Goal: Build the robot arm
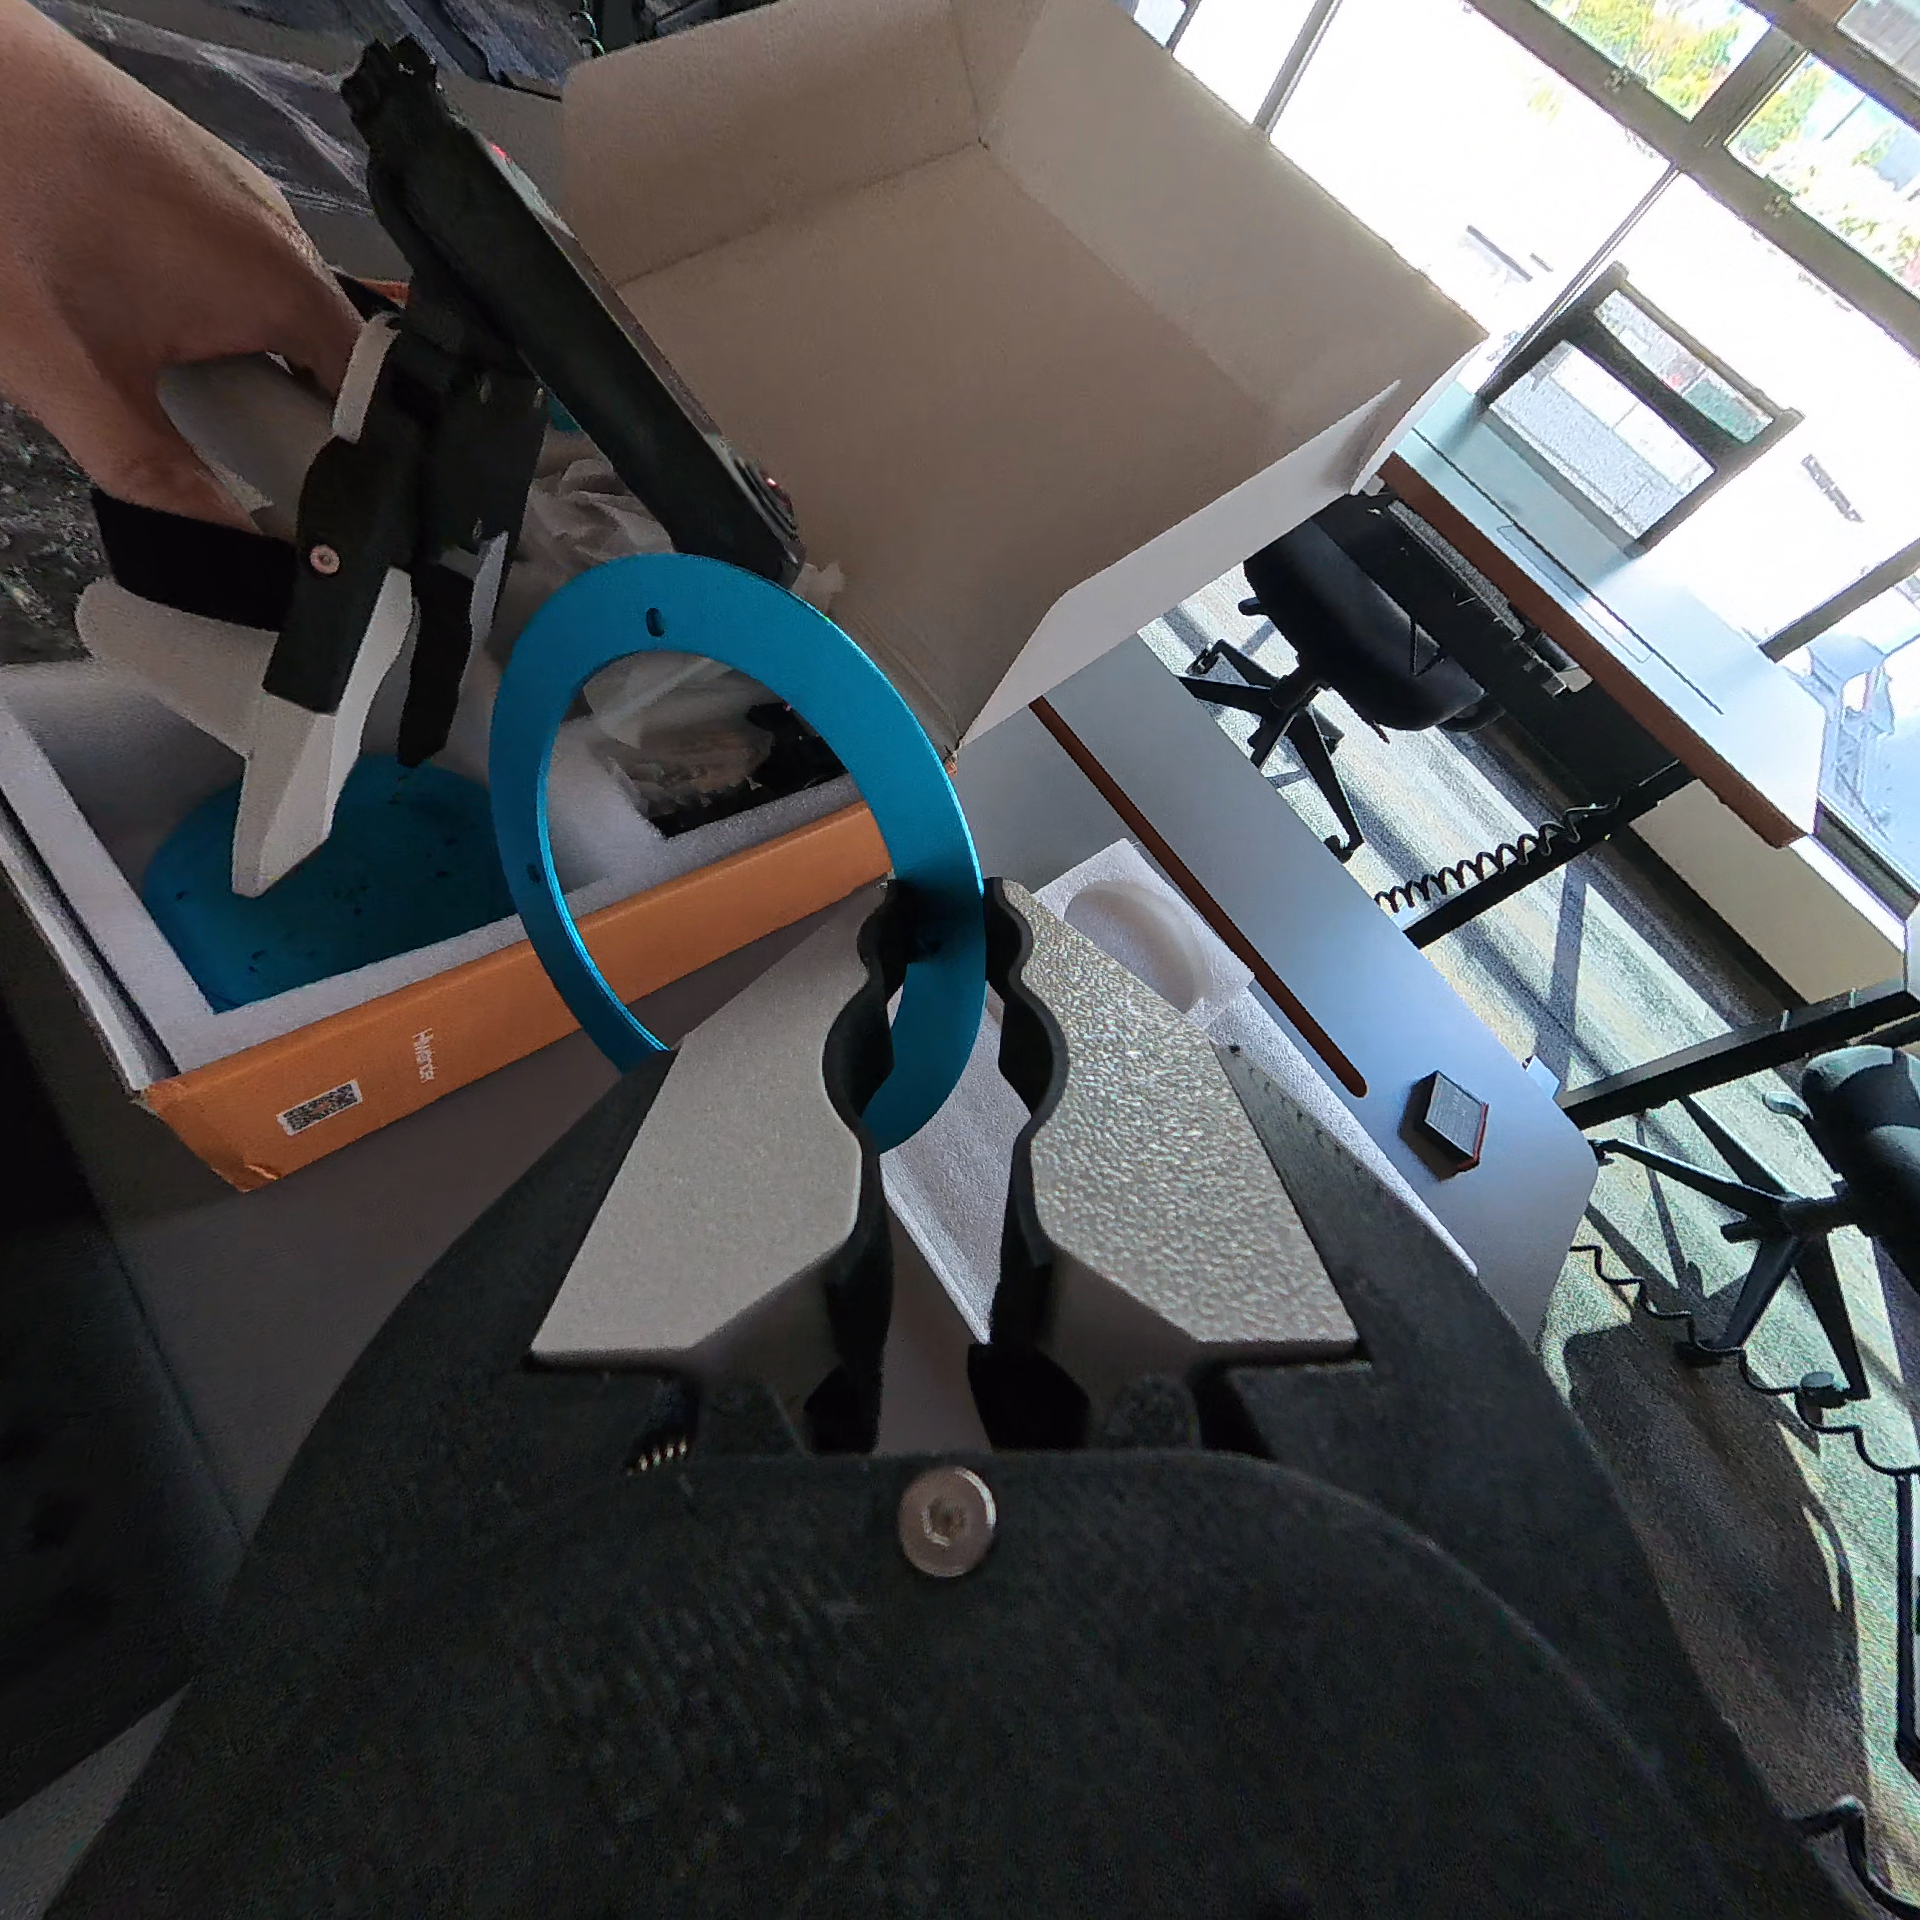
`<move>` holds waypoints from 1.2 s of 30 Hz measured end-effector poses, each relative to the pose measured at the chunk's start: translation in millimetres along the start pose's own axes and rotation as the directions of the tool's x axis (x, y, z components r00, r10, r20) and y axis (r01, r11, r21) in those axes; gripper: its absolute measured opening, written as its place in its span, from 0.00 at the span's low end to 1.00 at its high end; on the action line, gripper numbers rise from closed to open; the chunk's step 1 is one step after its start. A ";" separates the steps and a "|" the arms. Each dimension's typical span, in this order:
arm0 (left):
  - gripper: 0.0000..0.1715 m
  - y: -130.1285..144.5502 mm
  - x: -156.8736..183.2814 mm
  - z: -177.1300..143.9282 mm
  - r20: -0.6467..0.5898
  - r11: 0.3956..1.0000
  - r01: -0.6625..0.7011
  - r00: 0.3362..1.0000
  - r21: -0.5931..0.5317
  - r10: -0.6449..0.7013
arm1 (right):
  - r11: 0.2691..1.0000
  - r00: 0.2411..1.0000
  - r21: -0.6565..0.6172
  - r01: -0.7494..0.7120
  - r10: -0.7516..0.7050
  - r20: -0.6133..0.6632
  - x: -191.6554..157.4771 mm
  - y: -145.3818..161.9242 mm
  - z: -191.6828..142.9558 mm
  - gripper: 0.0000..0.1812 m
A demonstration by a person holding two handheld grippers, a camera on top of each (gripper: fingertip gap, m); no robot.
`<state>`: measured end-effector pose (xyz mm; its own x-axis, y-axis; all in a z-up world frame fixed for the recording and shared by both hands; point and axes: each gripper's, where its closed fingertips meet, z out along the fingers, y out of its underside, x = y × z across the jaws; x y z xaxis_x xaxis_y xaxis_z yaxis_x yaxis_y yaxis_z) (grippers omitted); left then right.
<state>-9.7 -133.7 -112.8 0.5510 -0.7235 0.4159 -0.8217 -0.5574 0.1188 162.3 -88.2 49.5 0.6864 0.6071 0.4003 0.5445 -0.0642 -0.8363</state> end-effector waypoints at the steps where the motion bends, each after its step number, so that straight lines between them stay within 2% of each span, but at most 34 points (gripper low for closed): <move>1: 0.60 0.3 -0.5 1.4 0.025 1.000 0.002 1.000 -0.002 -0.001 | 1.000 1.000 0.002 -0.001 0.001 0.003 -0.2 -0.2 -0.6 0.08; 5: 0.74 4.3 -2.2 7.9 0.129 1.000 -0.027 0.991 -0.015 0.029 | 1.000 1.000 -0.003 0.001 -0.001 0.003 1.0 1.3 -2.7 0.07; 7: 0.77 3.7 -2.3 11.8 0.157 0.999 -0.034 0.987 -0.007 0.034 | 1.000 1.000 -0.005 0.001 -0.001 0.003 1.8 1.3 -3.7 0.07; 10: 0.77 0.8 -3.0 13.0 0.155 0.999 -0.029 0.988 0.021 0.025 | 1.000 1.000 -0.003 0.008 -0.008 0.005 1.2 -1.0 -5.2 0.07; 12: 0.78 -1.2 -0.2 13.9 0.105 0.999 -0.007 0.994 0.042 0.003 | 1.000 1.000 0.000 0.016 -0.016 0.004 0.1 -3.2 -6.5 0.07; 14: 0.75 -3.0 -0.9 13.2 0.088 0.998 0.002 0.996 0.059 -0.007 | 1.000 1.000 0.001 0.023 -0.023 0.007 -1.6 -5.3 -8.3 0.07; 17: 0.69 -1.8 -6.9 13.3 0.136 0.996 -0.037 0.990 0.080 0.026 | 0.999 0.999 0.002 0.037 -0.037 0.005 -4.2 -7.8 -11.2 0.07; 24: 0.74 0.8 -9.0 17.5 0.205 0.995 -0.068 0.977 0.069 0.052 | 0.998 0.998 0.003 0.059 -0.059 0.012 -9.4 -10.9 -14.3 0.07; 30: 0.73 1.9 -11.4 18.8 0.243 0.992 -0.103 0.967 0.077 0.081 | 0.998 0.998 0.003 0.066 -0.066 0.022 -14.5 -9.2 -17.3 0.07; 36: 0.72 0.7 -11.1 17.7 0.238 0.985 -0.129 0.966 0.111 0.100 | 0.997 0.998 -0.052 0.055 -0.053 0.025 -16.7 9.4 -14.5 0.07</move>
<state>-13.7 -133.2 -133.3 0.4849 -0.8517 0.1989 -0.8647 -0.5009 -0.0370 163.0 -110.4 40.4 0.6439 0.6295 0.4348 0.6055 -0.0719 -0.7926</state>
